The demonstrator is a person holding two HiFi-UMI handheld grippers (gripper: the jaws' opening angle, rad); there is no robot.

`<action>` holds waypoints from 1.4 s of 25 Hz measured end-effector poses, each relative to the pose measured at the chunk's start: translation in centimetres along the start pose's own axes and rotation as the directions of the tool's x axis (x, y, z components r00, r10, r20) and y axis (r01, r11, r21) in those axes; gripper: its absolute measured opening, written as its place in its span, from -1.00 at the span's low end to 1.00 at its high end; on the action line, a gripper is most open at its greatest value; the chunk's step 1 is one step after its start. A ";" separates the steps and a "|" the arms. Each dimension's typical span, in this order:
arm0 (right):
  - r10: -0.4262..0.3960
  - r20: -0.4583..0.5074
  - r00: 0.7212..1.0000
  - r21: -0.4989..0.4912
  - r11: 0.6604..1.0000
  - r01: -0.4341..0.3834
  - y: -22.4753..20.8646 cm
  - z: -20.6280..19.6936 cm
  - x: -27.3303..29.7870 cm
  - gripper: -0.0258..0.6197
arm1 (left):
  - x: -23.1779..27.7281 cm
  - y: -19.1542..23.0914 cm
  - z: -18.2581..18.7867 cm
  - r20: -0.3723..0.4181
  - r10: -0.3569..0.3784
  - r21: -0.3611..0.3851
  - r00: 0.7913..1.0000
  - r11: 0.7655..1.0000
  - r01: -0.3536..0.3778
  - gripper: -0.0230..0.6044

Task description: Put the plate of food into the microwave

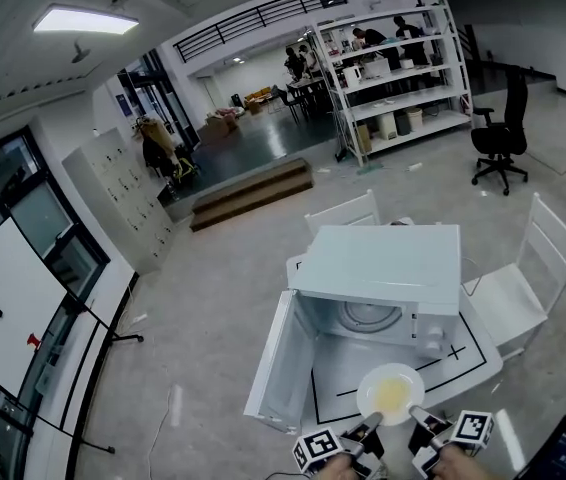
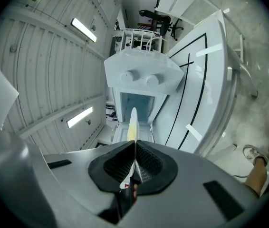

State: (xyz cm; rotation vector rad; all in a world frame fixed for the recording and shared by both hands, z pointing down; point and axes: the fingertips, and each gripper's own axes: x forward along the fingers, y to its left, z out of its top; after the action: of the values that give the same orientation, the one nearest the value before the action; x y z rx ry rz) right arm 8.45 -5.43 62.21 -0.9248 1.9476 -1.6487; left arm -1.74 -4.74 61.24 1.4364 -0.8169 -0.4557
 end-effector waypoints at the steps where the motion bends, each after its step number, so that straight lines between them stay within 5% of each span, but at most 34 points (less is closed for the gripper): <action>1: -0.001 0.000 1.000 0.004 1.000 0.001 -0.3 0.5 0.6 -0.88 | 0.6 0.1 0.5 0.006 0.003 0.000 1.000 1.000 -0.003 -0.88; 17: -0.042 0.080 0.996 0.064 0.997 0.037 -2.1 3.2 9.5 -0.88 | 4.8 2.2 9.3 0.132 0.040 0.001 0.990 0.999 -0.041 -0.88; 35: -0.102 0.077 0.992 -0.047 0.993 0.106 -3.2 5.5 13.4 -0.87 | 7.5 3.1 14.6 0.214 0.052 -0.049 0.975 0.998 -0.043 -0.88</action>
State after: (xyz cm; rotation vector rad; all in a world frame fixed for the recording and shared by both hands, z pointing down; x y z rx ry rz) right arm 3.67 -19.08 65.48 -1.1083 1.9291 -1.6033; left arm -7.98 -19.74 64.98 1.3387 -1.0070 -0.5967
